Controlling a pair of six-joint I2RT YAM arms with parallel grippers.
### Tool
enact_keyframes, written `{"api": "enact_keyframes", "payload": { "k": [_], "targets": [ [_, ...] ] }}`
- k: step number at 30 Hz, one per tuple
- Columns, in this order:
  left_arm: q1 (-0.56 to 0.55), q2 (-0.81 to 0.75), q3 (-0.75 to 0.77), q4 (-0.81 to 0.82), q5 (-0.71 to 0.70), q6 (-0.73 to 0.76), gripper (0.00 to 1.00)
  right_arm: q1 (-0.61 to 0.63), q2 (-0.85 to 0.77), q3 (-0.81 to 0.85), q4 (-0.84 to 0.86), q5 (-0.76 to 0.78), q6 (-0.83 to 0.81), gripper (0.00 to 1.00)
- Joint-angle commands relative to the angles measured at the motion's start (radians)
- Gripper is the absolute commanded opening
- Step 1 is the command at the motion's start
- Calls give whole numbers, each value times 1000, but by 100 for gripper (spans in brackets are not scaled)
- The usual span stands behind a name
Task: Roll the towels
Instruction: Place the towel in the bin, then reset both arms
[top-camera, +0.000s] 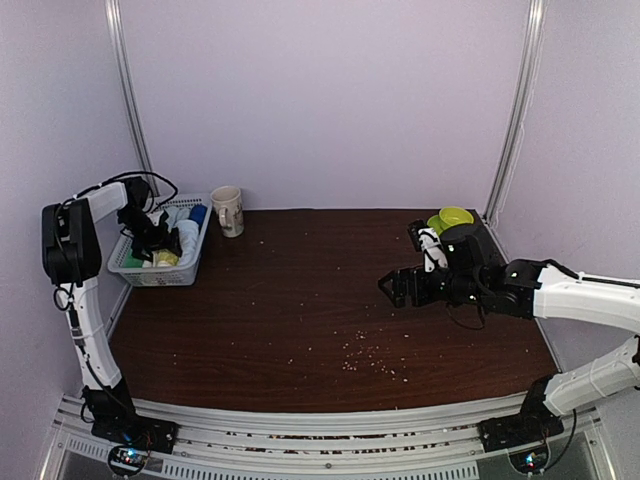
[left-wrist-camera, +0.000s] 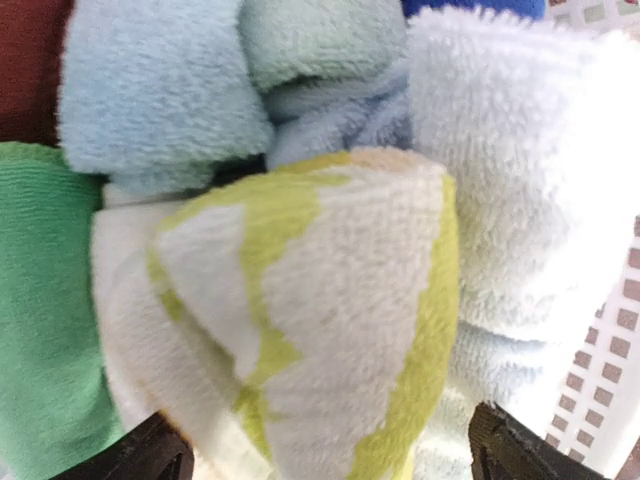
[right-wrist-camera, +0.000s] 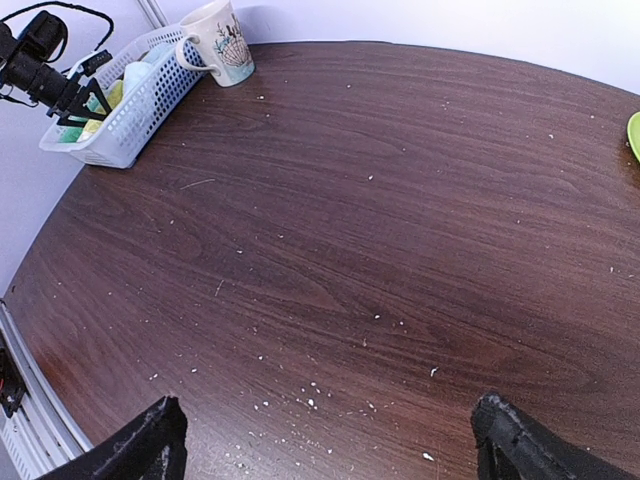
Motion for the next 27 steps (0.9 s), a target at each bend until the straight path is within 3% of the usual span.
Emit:
{"api": "enact_keyframes", "payload": {
  "k": [1,9,19,27],
  "targets": [
    [5,-64,30,31,-96,-35,98,-3,-15,31,19,-10,-9,100],
    [6,-109,58,86,-126,-61,98,-3,-6,32,24,-16,-7,100],
    [2,-31,74,105,-113,-61,98,-3,1,32,23,-16,-8,100],
    [-4,20,73,109,-208,-63,98,-3,-1,30,23,-9,-1,100]
  ]
}}
